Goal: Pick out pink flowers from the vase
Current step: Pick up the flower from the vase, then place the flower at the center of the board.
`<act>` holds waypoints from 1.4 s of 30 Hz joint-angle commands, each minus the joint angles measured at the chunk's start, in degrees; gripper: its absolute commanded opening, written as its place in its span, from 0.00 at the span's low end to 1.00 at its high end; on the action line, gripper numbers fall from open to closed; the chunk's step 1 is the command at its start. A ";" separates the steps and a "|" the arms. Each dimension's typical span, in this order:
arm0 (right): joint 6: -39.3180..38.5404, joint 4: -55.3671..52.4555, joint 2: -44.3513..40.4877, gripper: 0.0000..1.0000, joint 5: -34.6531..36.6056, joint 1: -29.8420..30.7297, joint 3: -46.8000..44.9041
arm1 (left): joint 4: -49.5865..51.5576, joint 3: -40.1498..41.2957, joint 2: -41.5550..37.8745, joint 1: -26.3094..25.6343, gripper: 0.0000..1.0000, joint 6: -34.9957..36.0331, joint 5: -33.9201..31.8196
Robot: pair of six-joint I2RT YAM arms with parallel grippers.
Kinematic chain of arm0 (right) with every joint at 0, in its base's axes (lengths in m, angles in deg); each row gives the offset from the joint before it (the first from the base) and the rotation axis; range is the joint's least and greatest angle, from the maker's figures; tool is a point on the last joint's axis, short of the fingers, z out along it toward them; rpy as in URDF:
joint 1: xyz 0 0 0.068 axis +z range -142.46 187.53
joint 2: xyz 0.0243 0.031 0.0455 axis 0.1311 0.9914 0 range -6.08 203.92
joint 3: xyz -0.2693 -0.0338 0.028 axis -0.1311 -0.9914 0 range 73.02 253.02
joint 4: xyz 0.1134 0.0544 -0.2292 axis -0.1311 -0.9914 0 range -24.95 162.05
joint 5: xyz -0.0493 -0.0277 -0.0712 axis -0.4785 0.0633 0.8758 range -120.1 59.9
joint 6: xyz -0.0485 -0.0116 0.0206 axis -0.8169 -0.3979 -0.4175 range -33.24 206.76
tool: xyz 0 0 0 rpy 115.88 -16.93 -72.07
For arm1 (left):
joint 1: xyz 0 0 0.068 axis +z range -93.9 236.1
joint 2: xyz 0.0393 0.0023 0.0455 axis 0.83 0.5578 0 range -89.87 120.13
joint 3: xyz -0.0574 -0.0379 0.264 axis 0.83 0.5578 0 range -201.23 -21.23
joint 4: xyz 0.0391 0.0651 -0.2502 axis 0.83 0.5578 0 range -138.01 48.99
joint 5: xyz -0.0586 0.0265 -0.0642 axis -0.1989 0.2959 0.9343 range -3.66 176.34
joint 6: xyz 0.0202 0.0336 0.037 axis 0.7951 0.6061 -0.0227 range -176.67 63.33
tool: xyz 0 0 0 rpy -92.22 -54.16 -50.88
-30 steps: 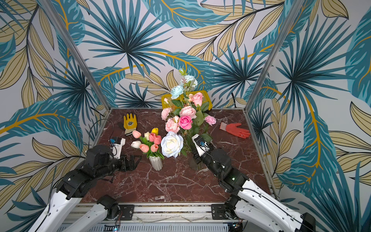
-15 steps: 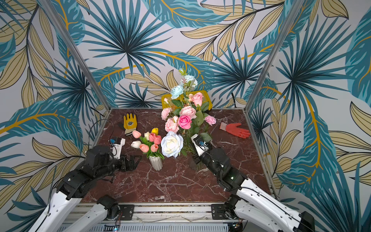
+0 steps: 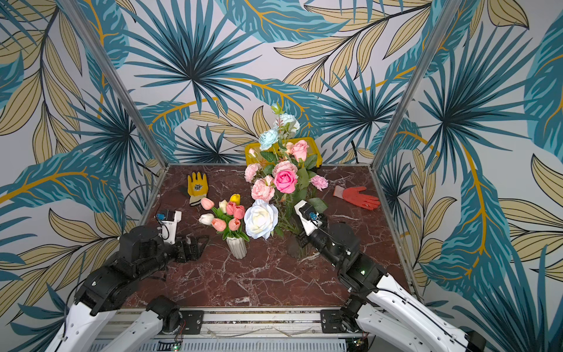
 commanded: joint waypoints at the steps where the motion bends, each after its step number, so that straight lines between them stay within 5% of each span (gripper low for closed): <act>1: -0.45 -3.23 -1.66 0.01 -1.96 -0.13 2.93 | -0.55 -4.77 -0.59 -0.20 0.99 2.36 0.16; 25: 4.84 -28.44 0.01 0.00 -3.75 -0.13 37.30 | -8.09 -9.89 3.38 -0.58 0.95 6.63 15.42; 33: 8.89 -31.09 3.38 0.00 -16.89 -0.11 40.30 | -9.77 -9.23 3.45 -1.31 0.93 12.72 20.50; 42: 15.10 -22.02 7.11 0.00 -29.38 -0.13 38.72 | -17.34 -8.44 2.92 -1.81 0.86 16.21 25.56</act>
